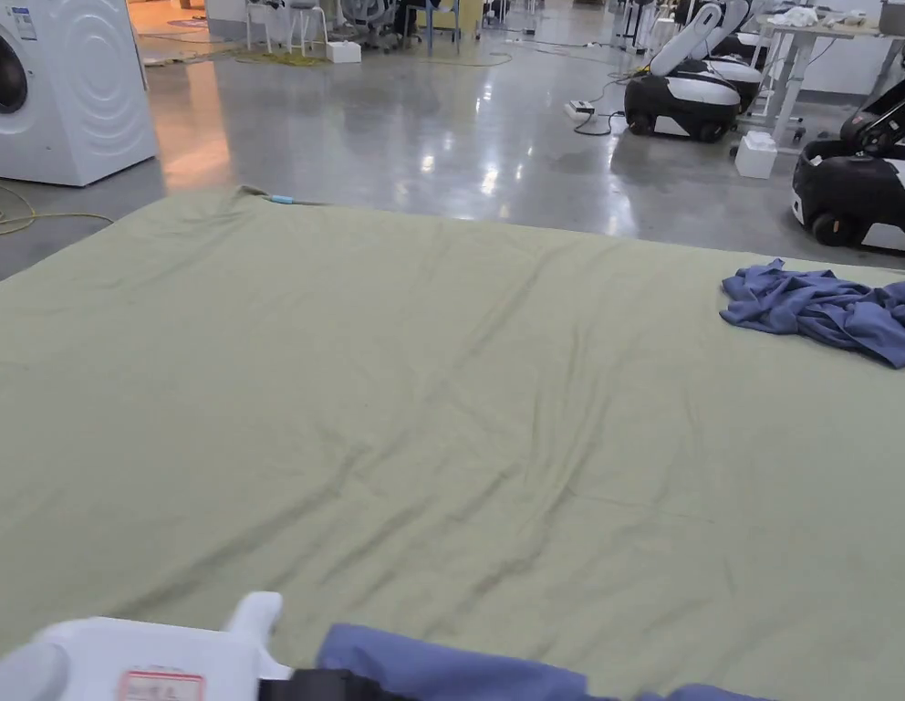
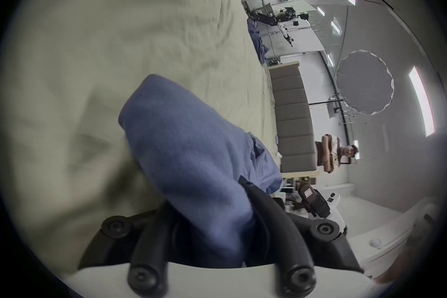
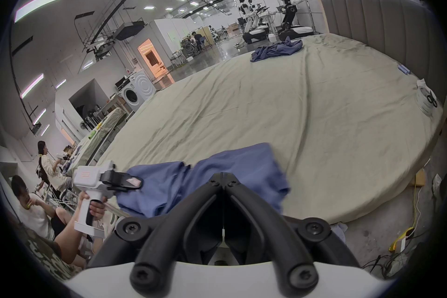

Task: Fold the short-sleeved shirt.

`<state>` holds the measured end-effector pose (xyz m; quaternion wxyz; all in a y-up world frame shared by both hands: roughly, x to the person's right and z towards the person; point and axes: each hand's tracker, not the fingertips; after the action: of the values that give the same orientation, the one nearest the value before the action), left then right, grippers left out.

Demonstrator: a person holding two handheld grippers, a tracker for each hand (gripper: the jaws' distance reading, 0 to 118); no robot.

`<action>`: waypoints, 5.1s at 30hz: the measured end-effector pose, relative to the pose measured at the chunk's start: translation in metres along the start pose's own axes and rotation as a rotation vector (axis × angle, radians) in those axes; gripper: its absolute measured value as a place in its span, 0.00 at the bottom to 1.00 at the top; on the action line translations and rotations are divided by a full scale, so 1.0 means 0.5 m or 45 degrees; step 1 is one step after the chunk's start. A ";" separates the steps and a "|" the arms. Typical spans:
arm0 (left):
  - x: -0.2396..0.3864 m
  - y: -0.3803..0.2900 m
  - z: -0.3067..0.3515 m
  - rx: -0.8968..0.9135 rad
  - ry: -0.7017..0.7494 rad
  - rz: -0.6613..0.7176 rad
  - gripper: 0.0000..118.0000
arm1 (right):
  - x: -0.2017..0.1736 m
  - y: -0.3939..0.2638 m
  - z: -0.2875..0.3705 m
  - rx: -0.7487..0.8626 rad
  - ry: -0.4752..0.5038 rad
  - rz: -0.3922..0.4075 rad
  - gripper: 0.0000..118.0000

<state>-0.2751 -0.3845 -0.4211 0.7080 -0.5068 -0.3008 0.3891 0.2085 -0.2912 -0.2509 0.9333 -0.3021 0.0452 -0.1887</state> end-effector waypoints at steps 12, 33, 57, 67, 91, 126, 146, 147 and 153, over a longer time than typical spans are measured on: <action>0.141 0.011 0.148 0.267 0.646 -0.220 0.17 | 0.005 -0.014 -0.021 -0.044 0.035 -0.019 0.02; 0.242 -0.035 -0.171 -0.143 -0.035 -0.338 0.94 | 0.032 -0.023 0.004 -0.034 -0.010 -0.052 0.02; 0.197 -0.087 -0.229 -0.190 -0.195 -0.116 0.01 | -0.038 -0.005 -0.093 -0.121 0.253 -0.020 0.02; 0.041 -0.045 0.093 0.295 0.016 -0.173 0.01 | -0.113 -0.051 -0.398 -0.577 0.624 -0.434 0.02; 0.013 0.020 -0.138 -0.150 0.083 -0.137 0.32 | -0.086 -0.057 -0.361 -0.589 0.564 -0.423 0.02; -0.252 0.353 0.517 0.041 1.311 -0.101 0.39 | -0.217 0.046 -0.315 -0.475 0.259 -0.159 0.02; 0.151 0.006 0.416 1.123 0.558 -0.493 0.00 | -0.149 0.084 -0.155 0.051 0.019 0.182 0.02; 0.166 -0.005 0.377 1.119 0.541 -0.495 0.00 | -0.139 0.089 -0.140 0.114 -0.024 0.193 0.02; 0.252 -0.091 0.170 1.328 0.689 -0.767 0.00 | -0.082 0.115 -0.072 0.417 -0.240 0.221 0.02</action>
<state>-0.2687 -0.2439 -0.3479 0.9892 -0.0711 -0.0129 0.1276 0.1822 -0.2528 -0.3149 0.9828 -0.1575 -0.0476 -0.0832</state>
